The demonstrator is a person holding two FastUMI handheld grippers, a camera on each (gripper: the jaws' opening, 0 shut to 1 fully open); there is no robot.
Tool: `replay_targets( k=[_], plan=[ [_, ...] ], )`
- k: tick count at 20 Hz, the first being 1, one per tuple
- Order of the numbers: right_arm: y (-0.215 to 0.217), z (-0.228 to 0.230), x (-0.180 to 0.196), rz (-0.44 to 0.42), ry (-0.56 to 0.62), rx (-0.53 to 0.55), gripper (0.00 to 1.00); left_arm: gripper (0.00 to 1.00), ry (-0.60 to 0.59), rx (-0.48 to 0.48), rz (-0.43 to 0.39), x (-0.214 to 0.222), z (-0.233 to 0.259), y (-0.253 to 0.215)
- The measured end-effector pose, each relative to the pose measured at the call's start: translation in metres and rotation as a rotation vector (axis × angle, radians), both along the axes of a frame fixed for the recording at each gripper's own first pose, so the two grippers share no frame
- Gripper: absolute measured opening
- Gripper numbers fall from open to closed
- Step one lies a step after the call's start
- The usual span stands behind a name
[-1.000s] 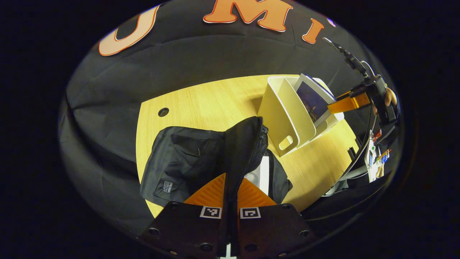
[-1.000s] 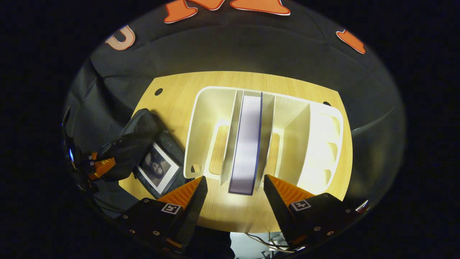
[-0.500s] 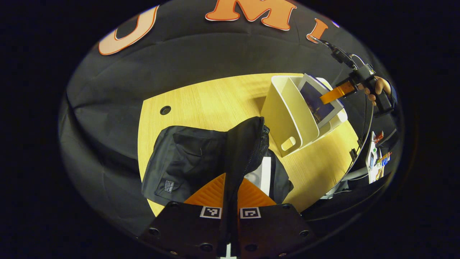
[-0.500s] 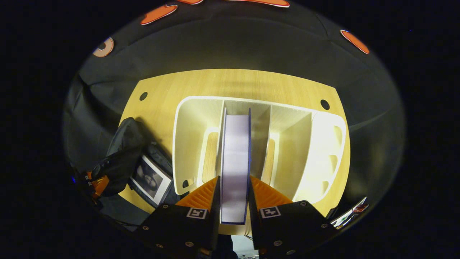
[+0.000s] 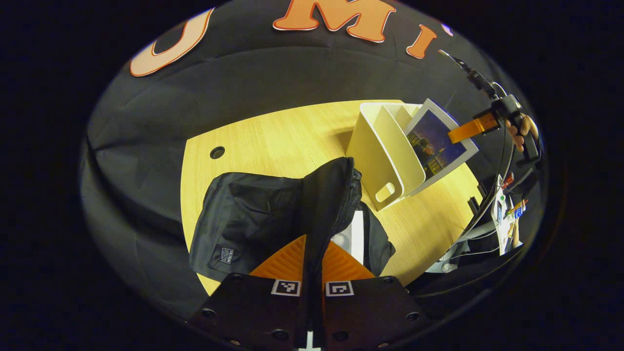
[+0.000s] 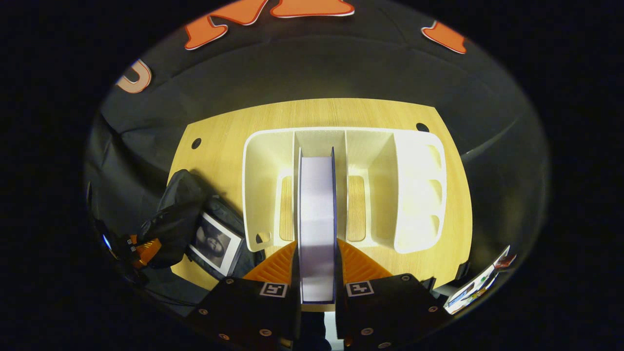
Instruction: Open the schoolbag, grab two books from the bookshelf and put them into the schoolbag.
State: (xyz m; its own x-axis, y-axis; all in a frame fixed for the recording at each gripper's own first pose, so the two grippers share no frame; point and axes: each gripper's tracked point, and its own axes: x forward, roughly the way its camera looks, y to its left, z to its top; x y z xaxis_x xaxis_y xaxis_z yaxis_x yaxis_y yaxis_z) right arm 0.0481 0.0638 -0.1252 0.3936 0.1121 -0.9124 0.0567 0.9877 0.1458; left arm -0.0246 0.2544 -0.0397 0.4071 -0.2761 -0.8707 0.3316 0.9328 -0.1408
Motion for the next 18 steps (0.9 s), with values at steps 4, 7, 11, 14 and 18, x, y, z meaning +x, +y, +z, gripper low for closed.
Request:
replay_targets(
  k=[4, 7, 11, 14, 18],
  plan=[
    [-0.003, 0.002, -0.039, -0.062, -0.005, 0.03, 0.29, 0.05, -0.014, -0.004, -0.042, -0.004, 0.001, -0.002],
    [-0.006, 0.005, -0.066, -0.104, -0.009, 0.051, 0.29, 0.05, -0.014, -0.009, -0.059, -0.006, -0.001, -0.004],
    [-0.004, 0.003, -0.1, -0.166, -0.014, 0.111, 0.29, 0.05, -0.02, -0.014, -0.075, -0.008, 0.0, -0.004],
    [-0.002, 0.003, -0.123, -0.212, -0.02, 0.157, 0.29, 0.05, -0.019, -0.021, -0.085, -0.01, -0.002, -0.005],
    [0.008, 0.0, -0.145, -0.264, -0.032, 0.255, 0.29, 0.05, -0.02, -0.022, -0.097, -0.01, -0.003, -0.007]
  ],
)
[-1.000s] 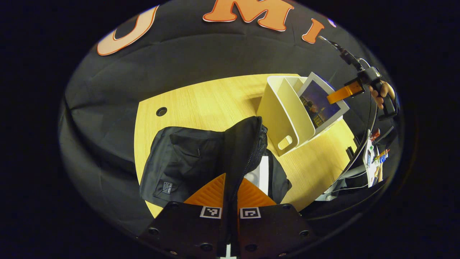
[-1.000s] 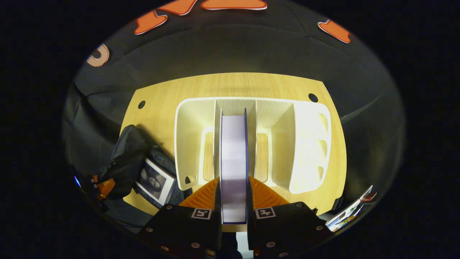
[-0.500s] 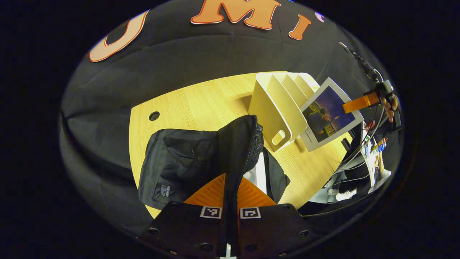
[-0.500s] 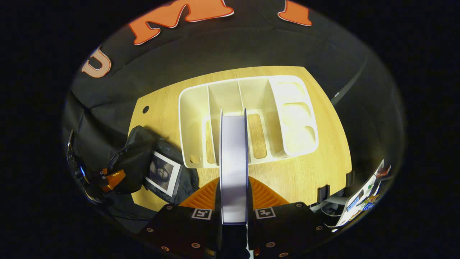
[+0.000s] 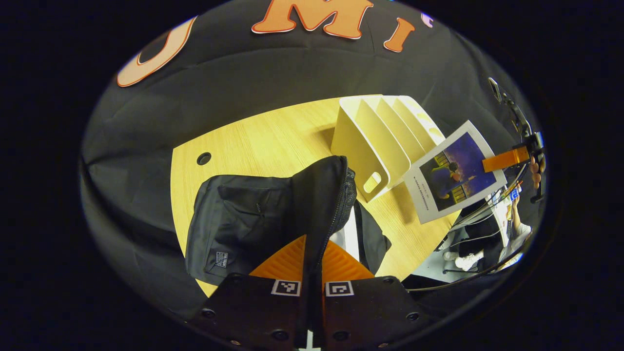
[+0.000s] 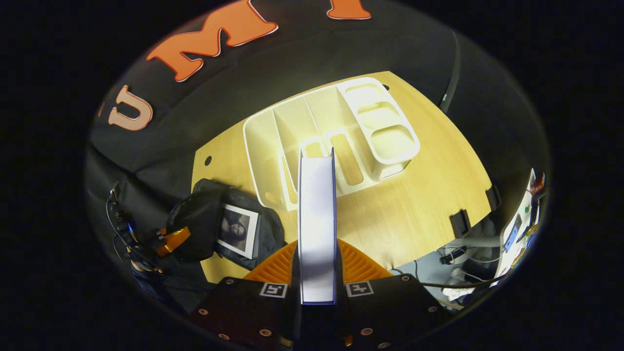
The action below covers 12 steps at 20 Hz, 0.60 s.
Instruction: Open the schoolbag, grab two books from the bookshelf and put them into the schoolbag.
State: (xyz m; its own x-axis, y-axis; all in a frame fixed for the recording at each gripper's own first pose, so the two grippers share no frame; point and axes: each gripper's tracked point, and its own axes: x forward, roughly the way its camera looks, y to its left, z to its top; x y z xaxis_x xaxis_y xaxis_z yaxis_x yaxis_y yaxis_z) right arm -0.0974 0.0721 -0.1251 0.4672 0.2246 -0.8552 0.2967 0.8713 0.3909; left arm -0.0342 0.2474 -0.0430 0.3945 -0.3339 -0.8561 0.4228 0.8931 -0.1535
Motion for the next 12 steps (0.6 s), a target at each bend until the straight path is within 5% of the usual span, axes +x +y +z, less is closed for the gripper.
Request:
replay_targets(
  k=[12],
  plan=[
    [0.039, -0.005, -0.045, -0.104, -0.105, 0.325, 0.29, 0.05, 0.0, -0.005, -0.029, 0.001, -0.001, -0.01]
  ],
)
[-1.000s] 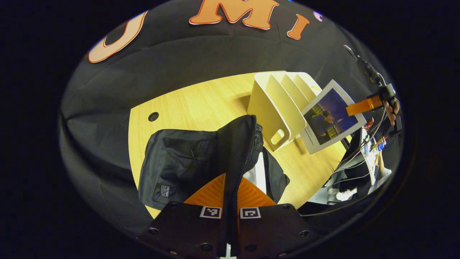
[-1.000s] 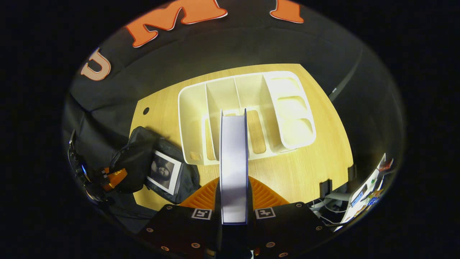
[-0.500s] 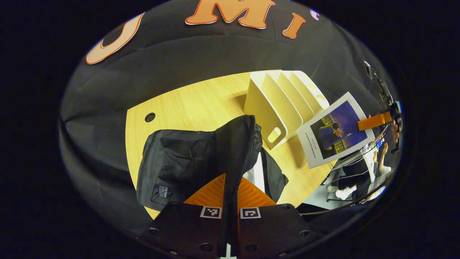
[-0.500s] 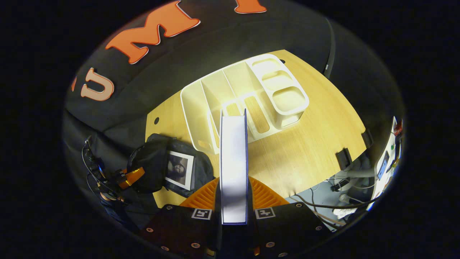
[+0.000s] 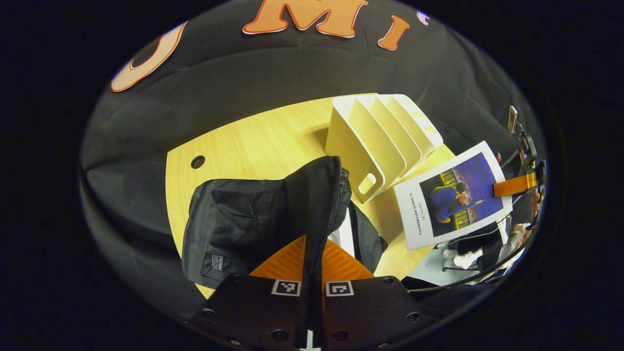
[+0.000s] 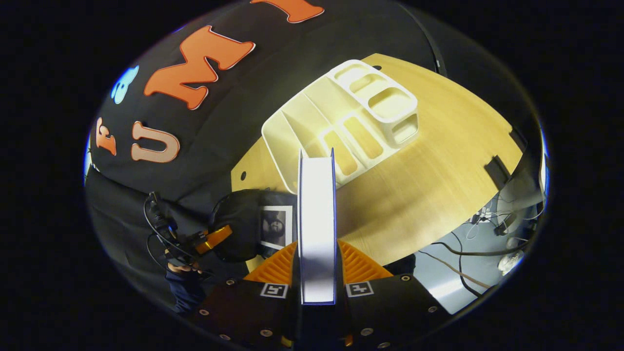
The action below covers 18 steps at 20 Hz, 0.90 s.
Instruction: Open the schoolbag, grab two books from the bookshelf and put them into the schoolbag.
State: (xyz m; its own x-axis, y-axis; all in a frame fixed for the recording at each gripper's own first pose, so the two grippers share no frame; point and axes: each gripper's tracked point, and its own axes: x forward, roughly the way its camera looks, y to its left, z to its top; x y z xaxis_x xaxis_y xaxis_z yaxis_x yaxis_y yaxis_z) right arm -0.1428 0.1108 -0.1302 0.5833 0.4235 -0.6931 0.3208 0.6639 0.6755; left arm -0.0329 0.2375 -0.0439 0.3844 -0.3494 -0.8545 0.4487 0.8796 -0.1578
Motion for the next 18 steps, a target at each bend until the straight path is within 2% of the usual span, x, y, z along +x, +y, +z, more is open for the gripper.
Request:
replay_targets(
  k=[9, 18],
  plan=[
    [0.069, 0.006, 0.026, 0.068, -0.108, 0.181, 0.27, 0.05, -0.012, -0.015, 0.018, 0.004, 0.009, 0.005],
    [0.124, -0.006, 0.056, 0.146, -0.132, 0.238, 0.28, 0.05, -0.043, -0.023, 0.045, 0.01, 0.031, 0.014]
  ],
)
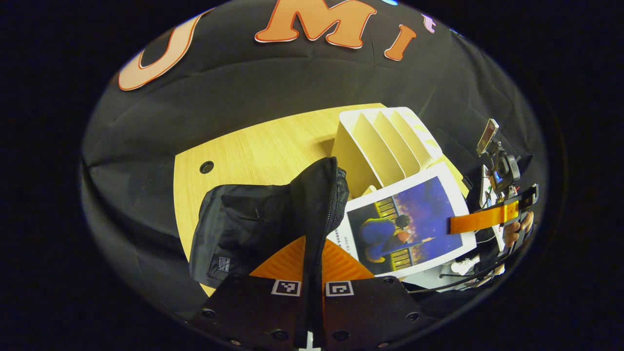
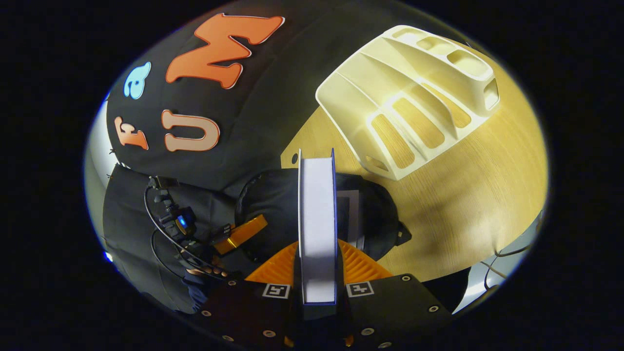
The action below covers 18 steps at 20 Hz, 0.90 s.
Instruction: Open the schoolbag, grab two books from the bookshelf and put them into the schoolbag.
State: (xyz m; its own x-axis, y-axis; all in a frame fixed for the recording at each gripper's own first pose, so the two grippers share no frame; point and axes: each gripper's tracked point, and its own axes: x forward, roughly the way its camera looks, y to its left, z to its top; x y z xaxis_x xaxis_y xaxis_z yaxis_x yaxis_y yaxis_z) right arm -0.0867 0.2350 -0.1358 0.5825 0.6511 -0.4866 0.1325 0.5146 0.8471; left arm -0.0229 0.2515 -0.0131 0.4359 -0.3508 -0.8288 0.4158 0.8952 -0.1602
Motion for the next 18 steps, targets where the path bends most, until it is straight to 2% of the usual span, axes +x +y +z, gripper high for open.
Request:
replay_targets(
  k=[9, 18],
  plan=[
    [0.053, -0.011, 0.032, 0.009, -0.008, 0.069, 0.27, 0.05, -0.026, -0.005, 0.028, 0.004, 0.017, 0.004],
    [0.112, -0.034, 0.052, -0.01, -0.031, 0.037, 0.27, 0.05, -0.031, -0.029, 0.047, 0.0, 0.019, -0.004]
  ],
)
